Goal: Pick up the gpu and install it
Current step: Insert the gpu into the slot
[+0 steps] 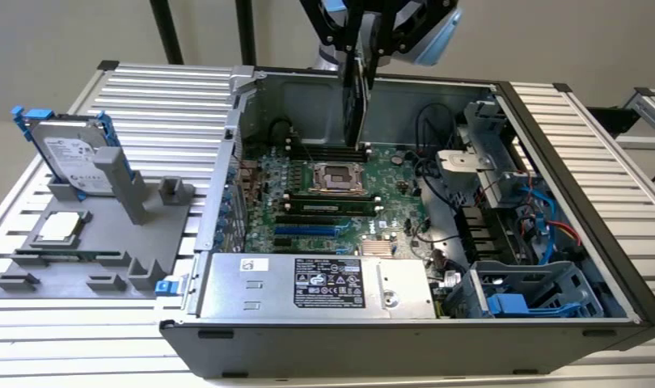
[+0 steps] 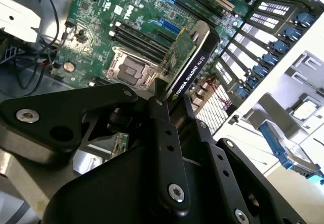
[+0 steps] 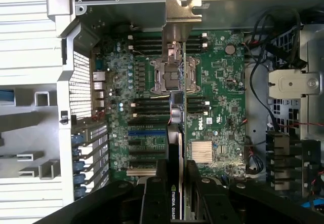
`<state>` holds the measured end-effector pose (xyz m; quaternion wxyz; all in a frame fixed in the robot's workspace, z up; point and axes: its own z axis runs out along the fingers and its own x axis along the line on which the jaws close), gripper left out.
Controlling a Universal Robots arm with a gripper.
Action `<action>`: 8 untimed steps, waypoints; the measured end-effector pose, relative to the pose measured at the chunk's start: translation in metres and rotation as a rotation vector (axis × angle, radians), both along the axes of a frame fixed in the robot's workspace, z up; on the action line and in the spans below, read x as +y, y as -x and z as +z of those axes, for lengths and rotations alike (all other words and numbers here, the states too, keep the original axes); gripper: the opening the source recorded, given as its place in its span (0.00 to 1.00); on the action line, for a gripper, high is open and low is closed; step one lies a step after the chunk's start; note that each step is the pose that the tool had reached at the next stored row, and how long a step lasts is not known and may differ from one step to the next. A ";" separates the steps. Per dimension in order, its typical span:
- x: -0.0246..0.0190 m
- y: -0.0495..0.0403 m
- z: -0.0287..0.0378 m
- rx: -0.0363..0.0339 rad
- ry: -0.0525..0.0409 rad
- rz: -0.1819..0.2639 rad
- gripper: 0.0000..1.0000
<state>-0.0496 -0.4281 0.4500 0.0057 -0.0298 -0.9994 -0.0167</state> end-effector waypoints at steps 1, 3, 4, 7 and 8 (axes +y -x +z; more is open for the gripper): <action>0.0000 0.0000 0.0000 0.0000 0.0000 0.000 0.00; 0.0000 0.0000 0.0000 0.0000 0.0000 0.000 0.00; 0.0000 0.0000 0.0000 0.0000 0.0000 0.000 0.00; 0.0001 0.0000 0.0000 0.0000 0.0000 0.003 0.00; 0.0000 0.0000 0.0000 0.0000 0.0001 0.005 0.00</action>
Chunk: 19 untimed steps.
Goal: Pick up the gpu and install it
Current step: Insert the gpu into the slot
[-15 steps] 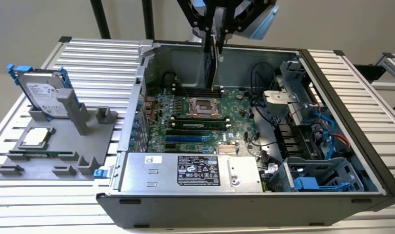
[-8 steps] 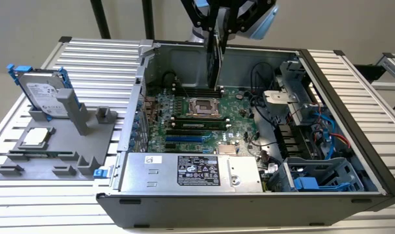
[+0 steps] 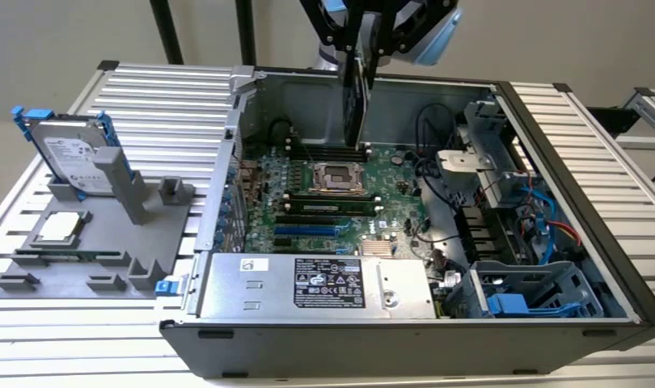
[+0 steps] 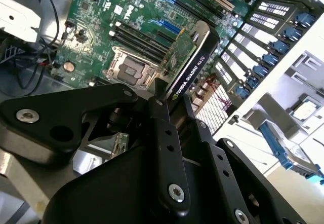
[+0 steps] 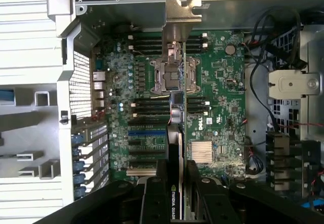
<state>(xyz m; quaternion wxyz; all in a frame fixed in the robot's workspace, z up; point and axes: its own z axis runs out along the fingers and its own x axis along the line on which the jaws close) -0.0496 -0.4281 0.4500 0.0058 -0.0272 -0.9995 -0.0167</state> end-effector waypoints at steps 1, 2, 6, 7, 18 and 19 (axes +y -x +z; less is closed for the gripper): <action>0.0000 0.0000 0.0000 0.0000 0.0000 0.002 0.00; 0.0000 0.0000 0.0000 0.0000 0.0000 0.004 0.00; 0.0000 0.0000 0.0000 0.0000 0.0000 0.012 0.00; 0.0000 0.0000 0.0000 0.0000 0.0000 0.014 0.00; 0.0000 0.0000 0.0000 0.0000 0.0000 0.045 0.00; 0.0000 0.0000 0.0000 0.0000 0.0000 0.048 0.00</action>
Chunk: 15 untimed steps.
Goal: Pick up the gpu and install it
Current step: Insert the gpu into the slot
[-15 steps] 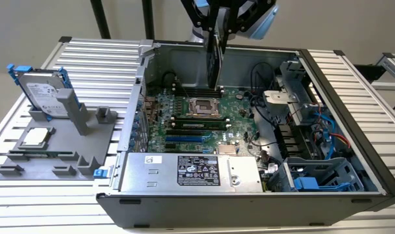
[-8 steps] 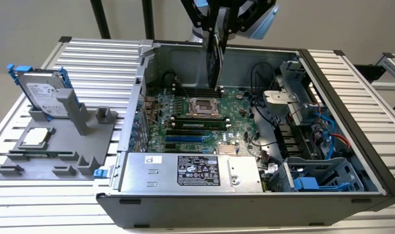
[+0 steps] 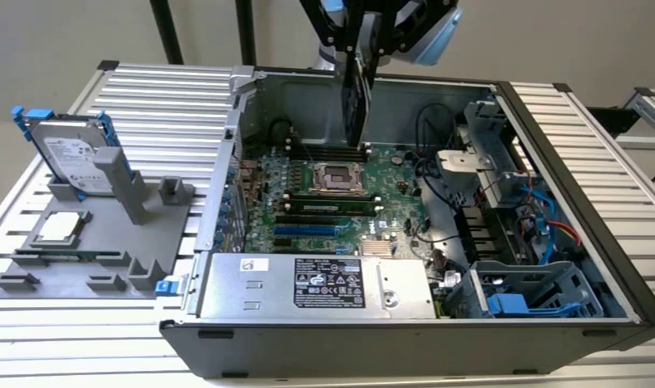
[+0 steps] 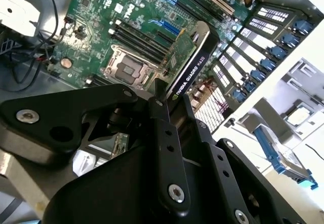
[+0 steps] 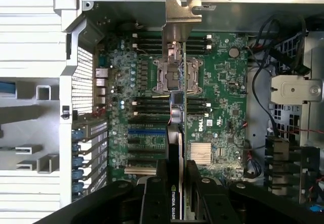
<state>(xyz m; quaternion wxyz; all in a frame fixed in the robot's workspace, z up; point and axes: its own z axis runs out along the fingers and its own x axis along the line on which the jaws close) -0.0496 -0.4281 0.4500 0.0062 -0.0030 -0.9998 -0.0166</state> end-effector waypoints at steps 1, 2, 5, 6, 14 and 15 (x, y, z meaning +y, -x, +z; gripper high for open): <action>0.0000 0.0000 0.0000 0.0000 0.0001 0.004 0.00; 0.0000 0.0000 0.0000 0.0000 0.0001 0.009 0.00; 0.0000 0.0000 0.0000 0.0000 0.0000 0.022 0.00; 0.0000 0.0000 0.0000 0.0000 0.0000 0.027 0.00; 0.0000 0.0000 0.0000 0.0000 0.0000 0.075 0.00; 0.0000 0.0000 0.0000 0.0000 0.0000 0.082 0.00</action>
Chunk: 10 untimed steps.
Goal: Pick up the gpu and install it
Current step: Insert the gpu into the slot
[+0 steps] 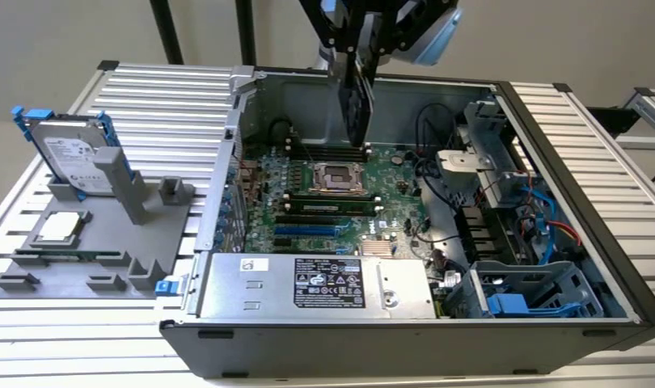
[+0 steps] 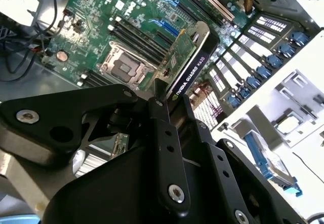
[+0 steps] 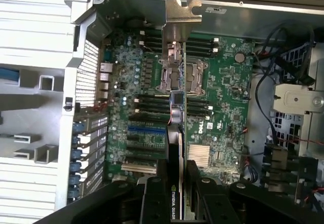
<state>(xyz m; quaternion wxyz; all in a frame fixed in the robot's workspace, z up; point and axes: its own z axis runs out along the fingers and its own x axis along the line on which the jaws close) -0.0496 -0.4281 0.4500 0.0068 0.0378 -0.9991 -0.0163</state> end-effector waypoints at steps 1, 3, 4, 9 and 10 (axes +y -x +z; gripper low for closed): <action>0.0000 0.0000 0.0000 0.0000 0.0000 0.006 0.00; 0.0000 0.0000 0.0000 0.0000 0.0000 0.018 0.00; 0.0000 0.0000 0.0000 0.0000 0.0000 0.024 0.00; 0.0000 0.0000 0.0000 0.0001 0.0001 0.052 0.00; 0.0000 0.0000 0.0000 0.0000 0.0001 0.058 0.00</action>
